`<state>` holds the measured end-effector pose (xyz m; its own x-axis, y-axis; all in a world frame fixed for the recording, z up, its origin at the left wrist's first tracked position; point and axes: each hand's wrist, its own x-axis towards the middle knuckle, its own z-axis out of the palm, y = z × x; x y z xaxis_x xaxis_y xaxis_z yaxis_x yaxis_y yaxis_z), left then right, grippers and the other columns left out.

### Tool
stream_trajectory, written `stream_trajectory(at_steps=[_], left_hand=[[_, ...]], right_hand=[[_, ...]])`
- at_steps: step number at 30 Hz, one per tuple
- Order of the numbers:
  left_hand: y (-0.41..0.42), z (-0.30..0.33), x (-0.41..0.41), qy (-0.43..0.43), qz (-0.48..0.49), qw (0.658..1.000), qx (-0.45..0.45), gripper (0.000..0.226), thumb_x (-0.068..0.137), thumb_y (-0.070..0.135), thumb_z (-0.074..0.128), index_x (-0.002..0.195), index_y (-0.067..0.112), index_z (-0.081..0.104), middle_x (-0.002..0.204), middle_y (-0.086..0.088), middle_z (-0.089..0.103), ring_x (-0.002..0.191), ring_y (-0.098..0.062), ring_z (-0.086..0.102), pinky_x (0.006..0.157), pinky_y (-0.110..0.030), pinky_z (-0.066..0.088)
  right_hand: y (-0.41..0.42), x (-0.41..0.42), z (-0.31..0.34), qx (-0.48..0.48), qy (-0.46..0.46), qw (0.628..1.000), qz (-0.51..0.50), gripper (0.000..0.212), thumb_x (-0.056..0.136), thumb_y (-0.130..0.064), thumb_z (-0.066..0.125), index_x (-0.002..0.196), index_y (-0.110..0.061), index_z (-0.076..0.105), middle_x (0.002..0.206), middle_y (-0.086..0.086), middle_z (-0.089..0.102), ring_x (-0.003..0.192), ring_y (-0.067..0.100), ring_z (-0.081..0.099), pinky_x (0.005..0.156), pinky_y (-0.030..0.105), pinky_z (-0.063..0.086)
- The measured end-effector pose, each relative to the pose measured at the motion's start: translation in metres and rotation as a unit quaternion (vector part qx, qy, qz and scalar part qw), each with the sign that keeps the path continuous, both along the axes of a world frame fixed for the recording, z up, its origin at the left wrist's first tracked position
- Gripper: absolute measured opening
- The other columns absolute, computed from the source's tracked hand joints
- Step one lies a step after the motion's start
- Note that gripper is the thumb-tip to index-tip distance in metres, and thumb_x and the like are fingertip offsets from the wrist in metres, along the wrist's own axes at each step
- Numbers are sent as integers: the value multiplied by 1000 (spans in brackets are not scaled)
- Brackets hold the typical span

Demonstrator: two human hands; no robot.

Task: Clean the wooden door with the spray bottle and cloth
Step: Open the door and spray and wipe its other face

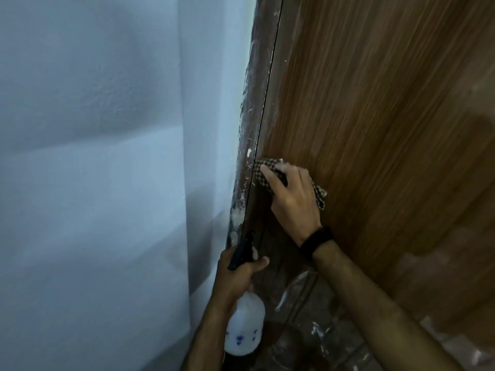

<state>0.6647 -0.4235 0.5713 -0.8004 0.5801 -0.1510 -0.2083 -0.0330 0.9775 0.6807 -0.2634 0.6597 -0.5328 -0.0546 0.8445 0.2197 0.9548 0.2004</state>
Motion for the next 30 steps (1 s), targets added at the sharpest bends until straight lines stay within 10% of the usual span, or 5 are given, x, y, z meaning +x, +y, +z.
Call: stream_trajectory(at_steps=[12,22,30], left_hand=[[-12,15,-13,-11,15,1000,15,11,82,5,79,82,0,69,64,-8,62,52,-19,57,46,-25,44],[-7,49,-24,13,3,999,43,21,82,2,78,74,12,62,60,-3,57,42,-14,47,44,-24,38],[-5,64,-27,13,9,999,45,20,84,3,77,77,8,59,51,-2,48,36,-12,38,42,-21,34]], right_hand=[[5,19,-74,84,-127,988,18,55,79,4,62,134,-3,58,116,14,44,97,30,47,81,42,50],[-9,-21,63,-3,46,999,-5,53,82,14,46,128,-4,64,112,19,59,100,29,45,86,40,46],[-5,-10,5,74,-126,989,9,51,85,-2,39,131,-4,61,110,16,59,97,30,48,82,45,52]])
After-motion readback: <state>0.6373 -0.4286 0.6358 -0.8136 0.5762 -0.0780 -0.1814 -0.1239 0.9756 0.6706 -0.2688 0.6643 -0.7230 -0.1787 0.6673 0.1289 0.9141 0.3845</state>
